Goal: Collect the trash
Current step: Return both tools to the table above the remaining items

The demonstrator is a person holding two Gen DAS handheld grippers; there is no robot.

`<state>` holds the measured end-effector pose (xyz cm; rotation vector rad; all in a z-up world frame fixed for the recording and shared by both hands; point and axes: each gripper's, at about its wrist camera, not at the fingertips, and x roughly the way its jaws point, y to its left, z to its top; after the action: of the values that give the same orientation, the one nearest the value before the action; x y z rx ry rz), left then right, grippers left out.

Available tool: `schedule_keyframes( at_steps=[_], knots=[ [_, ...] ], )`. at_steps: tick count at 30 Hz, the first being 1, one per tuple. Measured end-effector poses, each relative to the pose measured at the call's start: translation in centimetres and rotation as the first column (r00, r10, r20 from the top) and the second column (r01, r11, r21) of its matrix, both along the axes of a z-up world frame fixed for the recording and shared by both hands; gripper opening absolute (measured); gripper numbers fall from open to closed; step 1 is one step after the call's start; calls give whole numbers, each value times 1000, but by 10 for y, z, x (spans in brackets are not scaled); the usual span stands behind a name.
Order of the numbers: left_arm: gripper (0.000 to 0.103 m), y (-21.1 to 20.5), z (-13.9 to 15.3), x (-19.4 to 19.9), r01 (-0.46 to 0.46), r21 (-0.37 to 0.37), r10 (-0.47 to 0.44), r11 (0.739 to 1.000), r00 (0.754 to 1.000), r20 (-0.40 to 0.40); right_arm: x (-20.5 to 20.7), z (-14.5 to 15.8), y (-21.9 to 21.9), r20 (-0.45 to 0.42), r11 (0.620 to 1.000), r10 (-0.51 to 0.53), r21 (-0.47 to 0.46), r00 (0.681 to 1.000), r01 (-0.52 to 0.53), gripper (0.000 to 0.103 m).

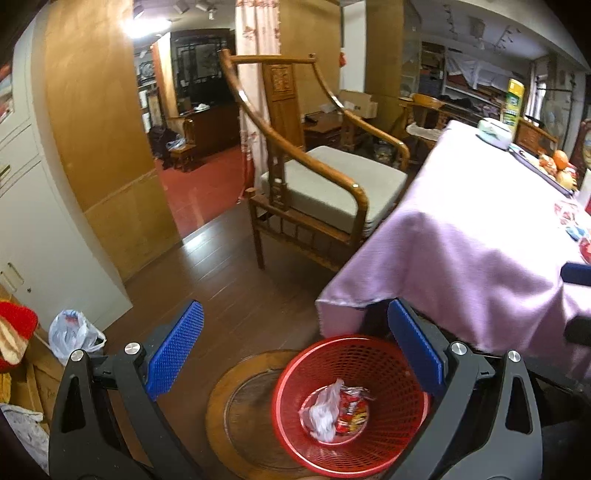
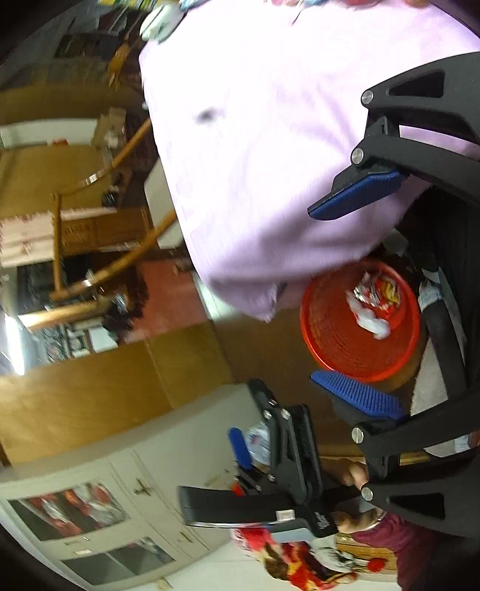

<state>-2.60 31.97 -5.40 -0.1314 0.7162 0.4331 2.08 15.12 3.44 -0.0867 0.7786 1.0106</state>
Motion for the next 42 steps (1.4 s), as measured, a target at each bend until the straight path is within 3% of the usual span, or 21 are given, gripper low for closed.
schedule_keyframes(
  at_steps=[8,13,20,24,28,33,37,42],
  knots=[
    [96,-45,13,17,105,-9,-105,994,994,16,20,11,-77,60,979,-193,71,979,189,88],
    [96,-92,20,35,220,-12,-220,975,975,1,26,11,-153,74,932,-350,127,934,339,90],
    [96,-172,26,69,388,-16,-388,922,921,-21,37,-9,-252,41,826,-550,169,834,537,93],
    [96,-218,27,99,480,-31,-480,877,877,-22,47,-28,-302,13,752,-648,171,762,637,94],
    [96,-265,23,135,554,-48,-556,831,831,-37,58,-44,-338,-16,686,-717,160,697,709,94],
    [96,-308,13,175,606,-37,-607,794,790,-90,77,-63,-375,-62,619,-772,154,632,770,94],
    [96,-325,5,203,624,-72,-627,778,769,-124,92,-72,-386,-97,606,-778,150,621,781,94],
    [96,-339,1,233,623,-107,-632,775,760,-150,104,-79,-391,-126,606,-771,153,624,780,95]
  ],
)
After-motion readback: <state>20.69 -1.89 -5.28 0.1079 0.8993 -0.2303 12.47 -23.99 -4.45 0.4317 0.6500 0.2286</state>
